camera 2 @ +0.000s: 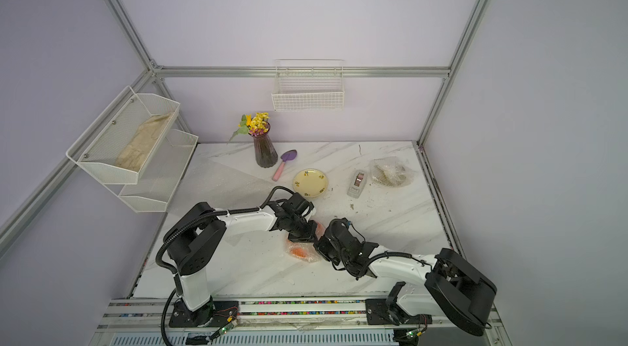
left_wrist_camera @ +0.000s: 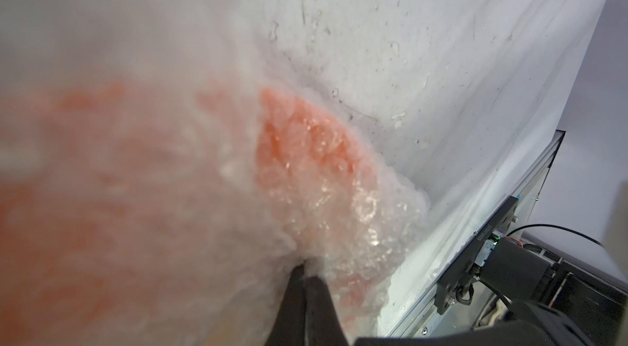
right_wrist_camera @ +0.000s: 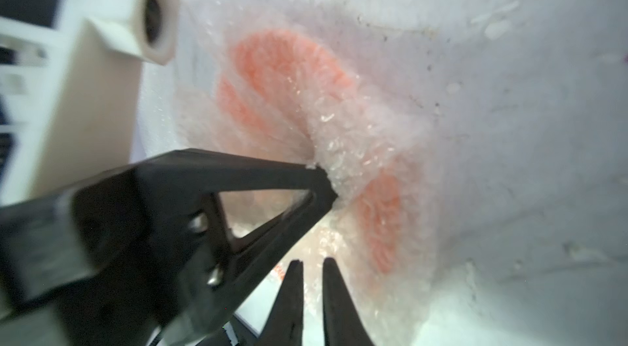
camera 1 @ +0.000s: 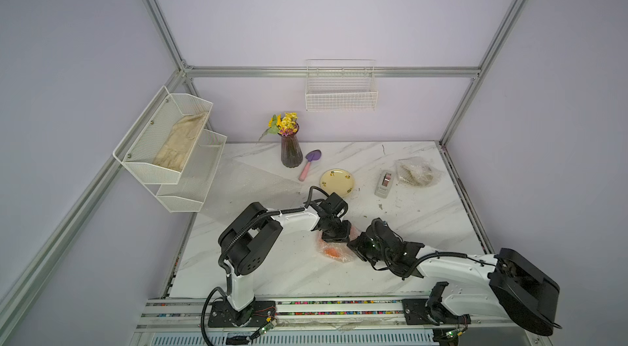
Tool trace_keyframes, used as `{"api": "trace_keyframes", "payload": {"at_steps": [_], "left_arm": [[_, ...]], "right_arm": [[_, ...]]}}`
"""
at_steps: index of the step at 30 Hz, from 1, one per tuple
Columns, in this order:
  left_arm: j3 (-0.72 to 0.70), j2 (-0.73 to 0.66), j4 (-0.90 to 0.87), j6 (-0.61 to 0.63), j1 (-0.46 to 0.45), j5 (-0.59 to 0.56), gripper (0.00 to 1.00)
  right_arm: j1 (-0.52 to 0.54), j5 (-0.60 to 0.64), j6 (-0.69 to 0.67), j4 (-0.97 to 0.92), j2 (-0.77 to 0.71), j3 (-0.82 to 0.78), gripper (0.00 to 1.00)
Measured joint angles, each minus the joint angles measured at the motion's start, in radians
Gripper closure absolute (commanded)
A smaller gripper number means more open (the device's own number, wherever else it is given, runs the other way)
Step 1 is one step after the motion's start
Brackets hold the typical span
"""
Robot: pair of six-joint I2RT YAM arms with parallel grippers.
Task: Wrap dinner plates in bubble wrap
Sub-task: Wrap the plate in the bubble wrap.
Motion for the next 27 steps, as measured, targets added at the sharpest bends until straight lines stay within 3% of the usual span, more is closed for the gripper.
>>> {"api": "trace_keyframes", "payload": {"at_steps": [6,11,15,21,27], "left_arm": [[-0.011,-0.014,0.02,0.122,-0.014,-0.038,0.95],[-0.038,-0.063,0.03,0.407,-0.104,-0.253,0.99],[-0.141,-0.137,0.102,0.678,-0.179,-0.389,1.0],[-0.329,-0.261,0.251,1.004,-0.263,-0.466,1.0],[-0.383,-0.26,0.366,1.143,-0.292,-0.51,1.0]], "right_arm": [[-0.191,-0.075,-0.047,-0.044,-0.056,0.0,0.82],[-0.328,-0.177,-0.127,-0.114,-0.051,0.04,0.83],[-0.41,-0.256,-0.195,-0.156,-0.019,0.101,0.83],[-0.452,-0.378,-0.306,-0.203,0.093,0.216,0.84],[-0.447,-0.581,-0.342,-0.16,0.251,0.289,0.86]]}}
